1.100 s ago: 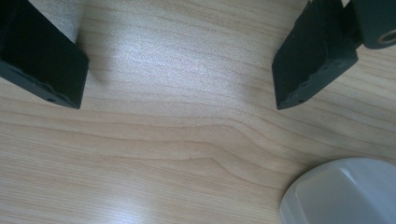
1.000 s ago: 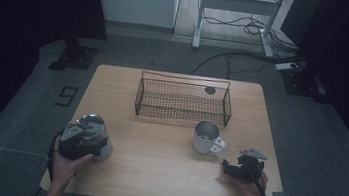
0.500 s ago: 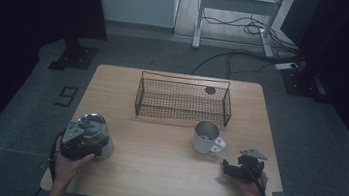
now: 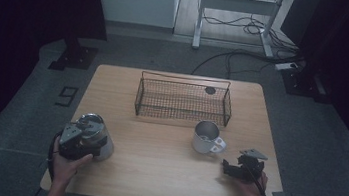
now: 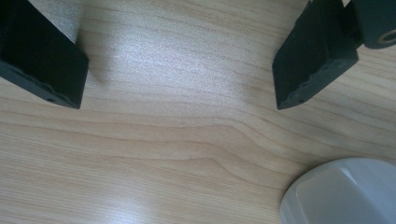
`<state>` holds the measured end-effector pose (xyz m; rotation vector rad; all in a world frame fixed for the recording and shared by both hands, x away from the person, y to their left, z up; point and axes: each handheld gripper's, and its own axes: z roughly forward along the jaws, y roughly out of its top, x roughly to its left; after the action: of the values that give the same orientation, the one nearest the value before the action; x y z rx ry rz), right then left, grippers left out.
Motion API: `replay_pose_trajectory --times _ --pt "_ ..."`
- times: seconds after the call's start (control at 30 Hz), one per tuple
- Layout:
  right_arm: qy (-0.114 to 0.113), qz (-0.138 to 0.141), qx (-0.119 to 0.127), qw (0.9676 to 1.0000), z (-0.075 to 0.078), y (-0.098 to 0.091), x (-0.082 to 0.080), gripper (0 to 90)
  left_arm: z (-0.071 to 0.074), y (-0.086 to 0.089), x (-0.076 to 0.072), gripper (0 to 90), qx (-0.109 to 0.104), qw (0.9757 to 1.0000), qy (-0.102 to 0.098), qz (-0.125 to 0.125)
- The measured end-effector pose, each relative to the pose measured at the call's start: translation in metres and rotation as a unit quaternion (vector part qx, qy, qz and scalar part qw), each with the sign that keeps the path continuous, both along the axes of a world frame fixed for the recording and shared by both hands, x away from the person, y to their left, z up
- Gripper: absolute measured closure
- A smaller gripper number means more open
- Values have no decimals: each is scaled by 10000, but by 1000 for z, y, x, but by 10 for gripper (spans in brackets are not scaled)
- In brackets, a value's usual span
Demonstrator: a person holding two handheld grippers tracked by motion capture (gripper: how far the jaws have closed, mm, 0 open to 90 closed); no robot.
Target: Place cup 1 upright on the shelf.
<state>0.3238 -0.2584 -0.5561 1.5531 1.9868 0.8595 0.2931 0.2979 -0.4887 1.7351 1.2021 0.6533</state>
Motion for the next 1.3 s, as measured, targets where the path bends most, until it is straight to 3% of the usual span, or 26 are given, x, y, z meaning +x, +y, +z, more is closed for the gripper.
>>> replay_pose_trajectory --times 0.43,0.87,1.07,1.3 --pt "2 0 4 10000 0 0 0 32 11 2 -8 40 -164 9998 -140 37" --pt "4 -2 4 10000 0 0 0 31 19 0 -13 41 -184 9996 -75 197" --pt "3 -2 6 10000 0 0 0 31 28 -2 -13 41 -124 9992 -90 356" --pt "1 -1 4 10000 0 0 0 33 42 -11 -10 41 -90 9992 -109 379"
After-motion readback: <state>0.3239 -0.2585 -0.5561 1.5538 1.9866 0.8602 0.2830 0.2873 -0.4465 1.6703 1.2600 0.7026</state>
